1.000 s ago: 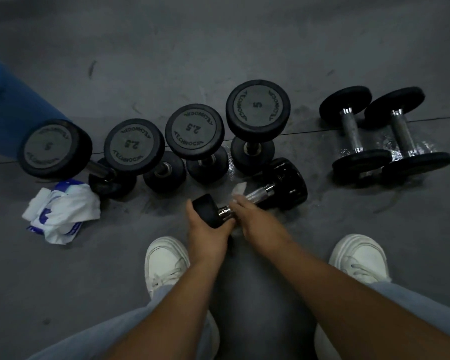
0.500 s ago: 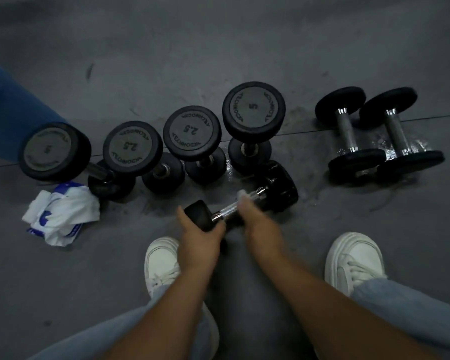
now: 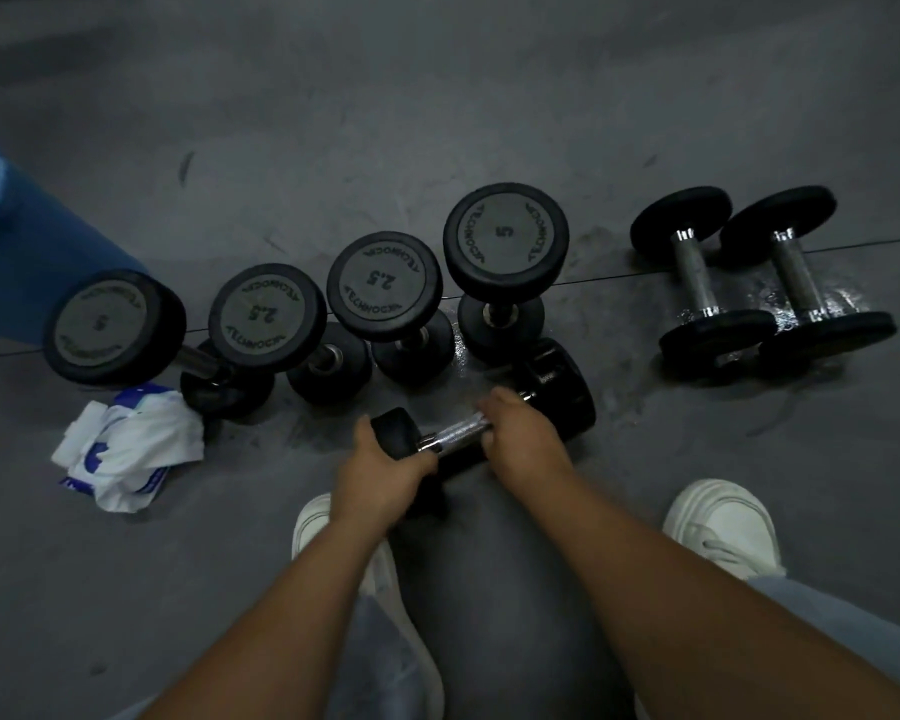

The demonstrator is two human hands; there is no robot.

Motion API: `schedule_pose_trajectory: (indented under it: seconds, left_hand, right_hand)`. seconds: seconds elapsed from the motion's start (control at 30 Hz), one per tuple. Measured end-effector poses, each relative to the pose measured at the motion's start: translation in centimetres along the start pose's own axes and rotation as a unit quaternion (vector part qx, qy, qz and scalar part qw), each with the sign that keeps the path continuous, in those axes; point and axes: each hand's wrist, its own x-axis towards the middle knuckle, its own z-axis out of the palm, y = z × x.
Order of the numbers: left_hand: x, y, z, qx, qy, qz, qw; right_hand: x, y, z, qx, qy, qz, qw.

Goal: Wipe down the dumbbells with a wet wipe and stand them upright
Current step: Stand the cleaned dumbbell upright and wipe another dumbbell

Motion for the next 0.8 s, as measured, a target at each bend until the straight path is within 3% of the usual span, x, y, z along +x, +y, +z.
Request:
schedule_pose_trajectory:
  seconds: [0.13, 0.17, 0.27, 0.33, 0.4, 0.43, 0.53, 0.6, 0.7, 0.8]
  left_hand:
    - [1.4, 0.8, -1.9, 0.034, -0.114, -0.041, 0.992]
    - [1.3, 0.7, -1.7, 0.015, -0.099, -0.041, 0.994]
    - [-0.8, -0.4, 0.4, -0.008, 0.049, -0.015, 0.999]
    - [-2.5, -1.0, 2.0, -0.038, 0.096, 0.012, 0.995]
    - [-2.8, -1.5, 2.7, -0.059, 0.086, 0.024, 0.994]
    - [-2.6, -1.8, 2.7, -0.055, 0.074, 0.029, 0.995]
    - [-2.3, -2.2, 2.4, -0.028, 0.073, 0.046, 0.996]
    - [-2.2, -2.2, 2.6, -0.020, 0.085, 0.050, 0.995]
    - [-2.0, -2.3, 2.6, -0.015, 0.087, 0.053, 0.995]
    - [-1.5, -2.3, 2.4, -0.006, 0.080, 0.053, 0.995]
  right_hand:
    - [-2.7, 0.6, 0.7, 0.018, 0.015, -0.005, 1.000]
    - [-2.9, 1.0, 0.9, 0.024, 0.033, 0.003, 0.999]
    - [-3.5, 0.6, 1.4, 0.075, 0.124, 0.074, 0.987]
    - [-4.0, -1.2, 2.5, 0.098, 0.071, 0.090, 0.989]
    - [-4.6, -2.8, 2.9, 0.119, -0.059, 0.053, 0.990]
    - [-4.5, -2.7, 2.7, 0.067, -0.069, 0.021, 0.995]
    - [-3.7, -0.8, 1.1, 0.015, -0.001, 0.078, 0.997]
    - [-3.9, -0.5, 1.2, -0.032, -0.006, 0.018, 0.999]
    - [-3.7, -0.5, 1.0, -0.017, -0.070, -0.031, 0.997]
    - [-3.0, 0.2, 1.0, -0.001, -0.017, -0.046, 0.999]
